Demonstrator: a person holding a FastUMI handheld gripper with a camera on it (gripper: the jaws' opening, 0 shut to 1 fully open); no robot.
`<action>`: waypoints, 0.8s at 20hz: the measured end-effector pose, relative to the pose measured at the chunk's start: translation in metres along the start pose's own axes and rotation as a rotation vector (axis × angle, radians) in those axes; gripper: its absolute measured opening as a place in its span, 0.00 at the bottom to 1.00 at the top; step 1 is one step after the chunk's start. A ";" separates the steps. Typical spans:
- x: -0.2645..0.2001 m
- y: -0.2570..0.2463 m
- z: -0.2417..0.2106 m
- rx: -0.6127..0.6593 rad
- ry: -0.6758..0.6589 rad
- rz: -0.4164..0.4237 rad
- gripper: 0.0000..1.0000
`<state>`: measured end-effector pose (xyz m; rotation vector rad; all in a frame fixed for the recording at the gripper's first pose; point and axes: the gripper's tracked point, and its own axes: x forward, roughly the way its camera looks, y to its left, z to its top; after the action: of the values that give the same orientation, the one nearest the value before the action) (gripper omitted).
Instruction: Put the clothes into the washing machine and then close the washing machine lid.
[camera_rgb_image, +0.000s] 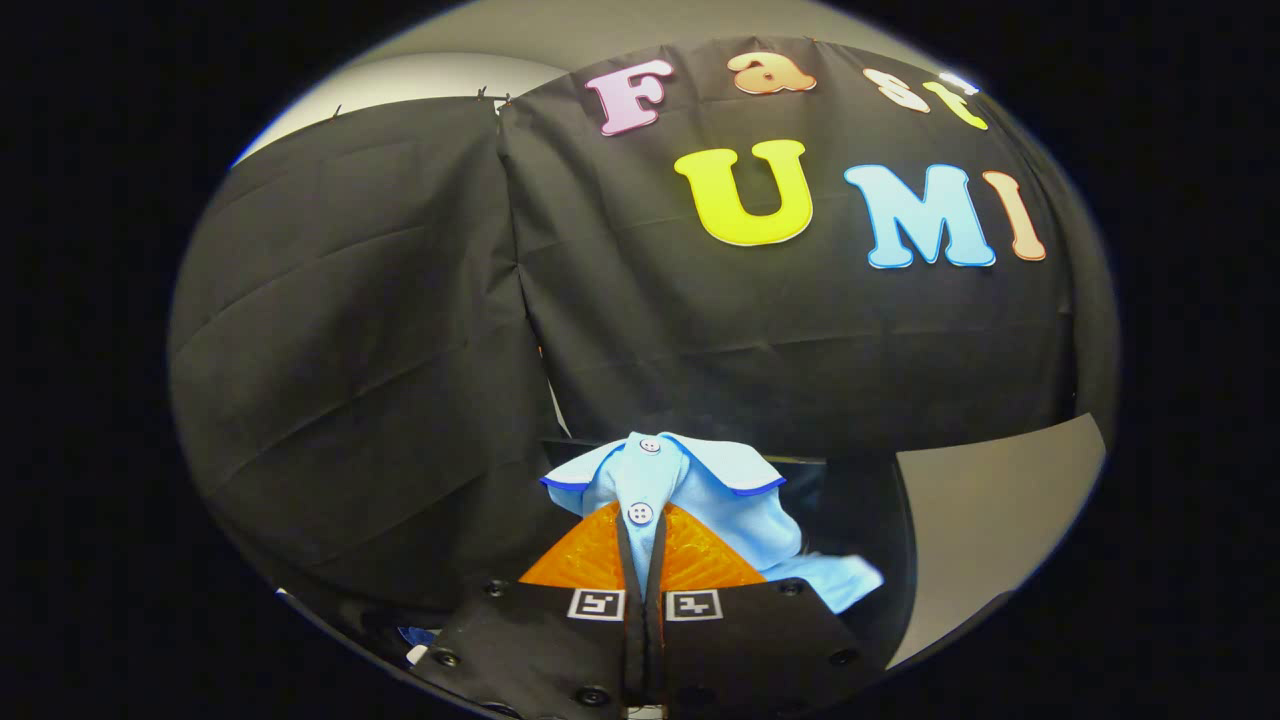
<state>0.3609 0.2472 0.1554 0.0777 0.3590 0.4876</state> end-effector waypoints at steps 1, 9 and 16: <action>0.006 0.004 -0.007 -0.003 0.009 -0.002 0.01; 0.058 0.035 -0.062 -0.047 0.078 -0.020 0.01; 0.099 0.027 -0.120 -0.050 0.134 -0.117 0.03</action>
<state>0.3875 0.3167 0.0156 -0.0246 0.4798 0.3867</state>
